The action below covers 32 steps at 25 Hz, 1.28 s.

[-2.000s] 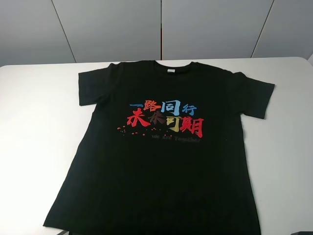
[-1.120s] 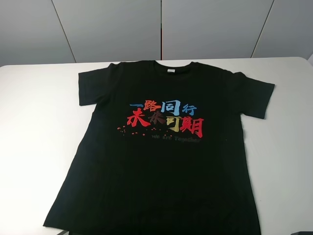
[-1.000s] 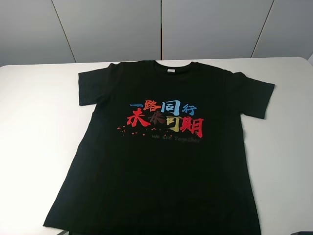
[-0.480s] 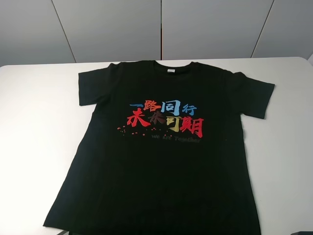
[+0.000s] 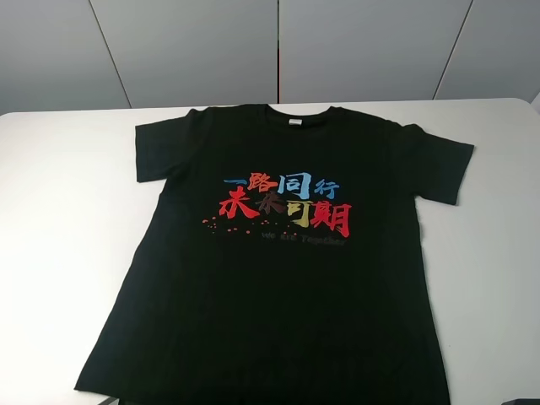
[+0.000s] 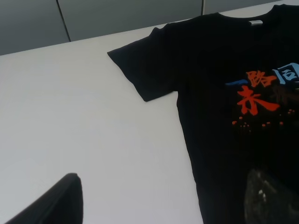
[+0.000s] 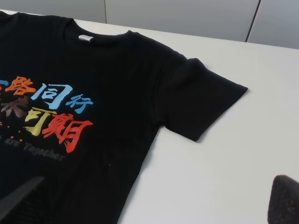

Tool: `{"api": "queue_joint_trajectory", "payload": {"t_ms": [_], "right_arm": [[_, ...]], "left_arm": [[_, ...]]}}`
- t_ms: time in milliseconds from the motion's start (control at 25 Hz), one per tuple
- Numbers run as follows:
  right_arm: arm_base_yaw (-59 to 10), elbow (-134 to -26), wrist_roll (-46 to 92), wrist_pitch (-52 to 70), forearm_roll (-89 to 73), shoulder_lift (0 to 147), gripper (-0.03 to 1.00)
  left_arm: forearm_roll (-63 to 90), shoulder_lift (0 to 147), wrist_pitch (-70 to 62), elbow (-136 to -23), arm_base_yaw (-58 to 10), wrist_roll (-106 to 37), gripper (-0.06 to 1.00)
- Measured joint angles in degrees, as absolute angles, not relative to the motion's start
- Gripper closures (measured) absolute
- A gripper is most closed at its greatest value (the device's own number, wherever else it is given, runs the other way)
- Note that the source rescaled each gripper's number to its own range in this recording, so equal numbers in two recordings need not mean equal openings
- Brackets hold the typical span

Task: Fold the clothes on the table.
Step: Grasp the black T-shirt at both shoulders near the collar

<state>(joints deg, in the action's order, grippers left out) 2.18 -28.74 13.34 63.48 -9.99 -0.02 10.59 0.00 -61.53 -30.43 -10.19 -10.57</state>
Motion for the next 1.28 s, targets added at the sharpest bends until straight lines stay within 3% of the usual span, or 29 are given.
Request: {"api": "queue_joint_trajectory", "payload": {"t_ms": [400, 600, 920, 1280], "right_arm": [[2.18, -28.74, 13.34, 63.48, -9.99, -0.02, -0.03], [2.18, -28.84, 11.54, 63.44, -9.99, -0.02, -0.03], [2.18, -35.2, 8.85, 63.24, -9.99, 10.76, -0.03], [2.18, -48.3, 19.16, 63.67, -12.39, 37.36, -0.03]], "left_arm": [[10.64, 0.26, -61.53, -30.43, -10.19, -10.57, 0.03], [11.09, 7.04, -61.16, -30.43, -10.19, -11.16, 0.03], [14.99, 27.58, -60.62, -41.67, -10.19, -21.43, 0.03], [30.03, 58.71, -61.3, -60.01, -10.21, -49.28, 0.03]]}}
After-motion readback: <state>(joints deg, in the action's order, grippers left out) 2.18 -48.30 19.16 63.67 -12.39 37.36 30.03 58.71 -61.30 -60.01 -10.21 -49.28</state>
